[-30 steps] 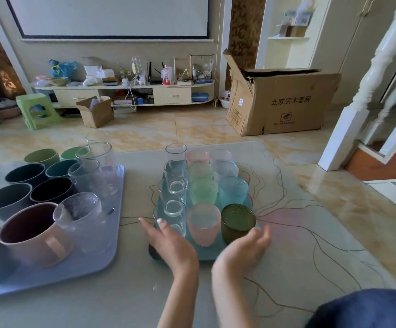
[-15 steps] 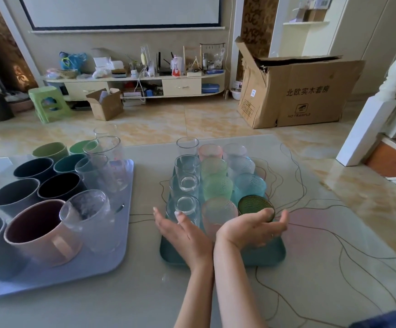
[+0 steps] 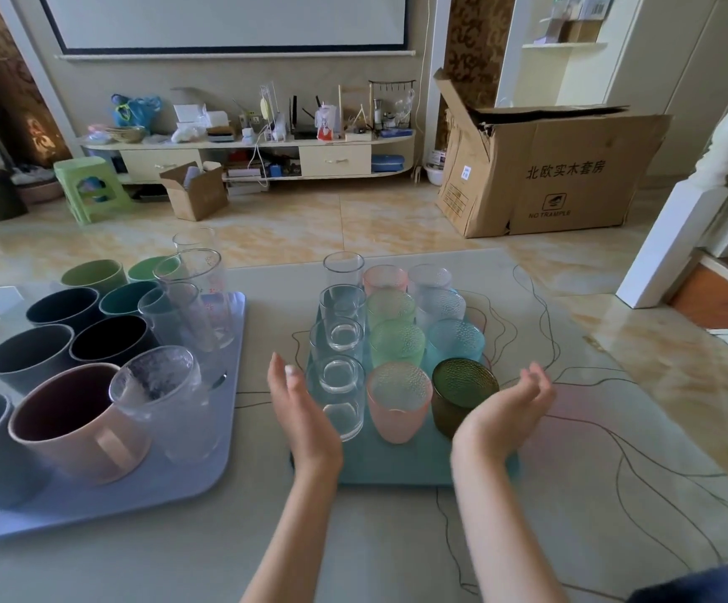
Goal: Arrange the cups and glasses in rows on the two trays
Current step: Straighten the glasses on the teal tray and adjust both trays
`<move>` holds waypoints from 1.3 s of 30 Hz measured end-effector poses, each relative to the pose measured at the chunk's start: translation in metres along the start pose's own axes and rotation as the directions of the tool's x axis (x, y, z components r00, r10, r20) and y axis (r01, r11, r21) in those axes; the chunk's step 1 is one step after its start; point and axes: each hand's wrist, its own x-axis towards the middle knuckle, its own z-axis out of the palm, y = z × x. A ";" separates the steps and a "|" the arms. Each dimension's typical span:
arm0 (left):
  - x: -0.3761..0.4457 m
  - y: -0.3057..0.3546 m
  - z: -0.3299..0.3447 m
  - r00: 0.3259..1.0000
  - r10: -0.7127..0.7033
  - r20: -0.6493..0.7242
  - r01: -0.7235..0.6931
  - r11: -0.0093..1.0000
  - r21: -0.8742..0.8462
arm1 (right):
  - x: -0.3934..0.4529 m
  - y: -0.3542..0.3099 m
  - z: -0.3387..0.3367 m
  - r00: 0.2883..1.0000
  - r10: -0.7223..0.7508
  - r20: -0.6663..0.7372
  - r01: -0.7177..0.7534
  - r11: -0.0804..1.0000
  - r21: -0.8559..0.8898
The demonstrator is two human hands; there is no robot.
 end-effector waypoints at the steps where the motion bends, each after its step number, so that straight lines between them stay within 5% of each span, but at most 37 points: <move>1: 0.010 0.003 -0.004 0.996 -0.074 0.047 0.077 0.995 -0.057 | 0.013 -0.005 -0.001 0.995 0.044 0.085 -0.040 0.998 -0.054; 8: 0.061 0.011 -0.011 0.915 -0.262 0.308 0.260 0.964 0.049 | 0.084 -0.016 0.007 0.763 0.297 0.574 -0.066 0.919 -0.388; 14: 0.089 0.007 0.001 0.811 -0.359 0.462 0.325 0.933 0.155 | 0.090 -0.014 0.015 0.507 0.405 0.761 0.010 0.880 -0.476; 27: 0.097 -0.002 0.008 0.779 -0.348 0.522 0.344 0.933 0.108 | 0.078 -0.010 0.009 0.631 0.299 0.716 0.183 0.839 -0.512; 32: 0.091 -0.003 -0.001 0.802 -0.350 0.484 0.323 0.936 0.141 | 0.082 -0.017 -0.002 0.730 0.311 0.609 0.095 0.836 -0.541; 36: 0.082 -0.005 -0.013 0.814 -0.336 0.474 0.277 0.942 0.190 | 0.071 -0.018 -0.020 0.683 0.417 0.600 0.028 0.806 -0.592; 39: 0.075 -0.001 -0.011 0.824 -0.323 0.465 0.263 0.946 0.189 | 0.062 -0.015 -0.027 0.651 0.424 0.629 0.114 0.765 -0.634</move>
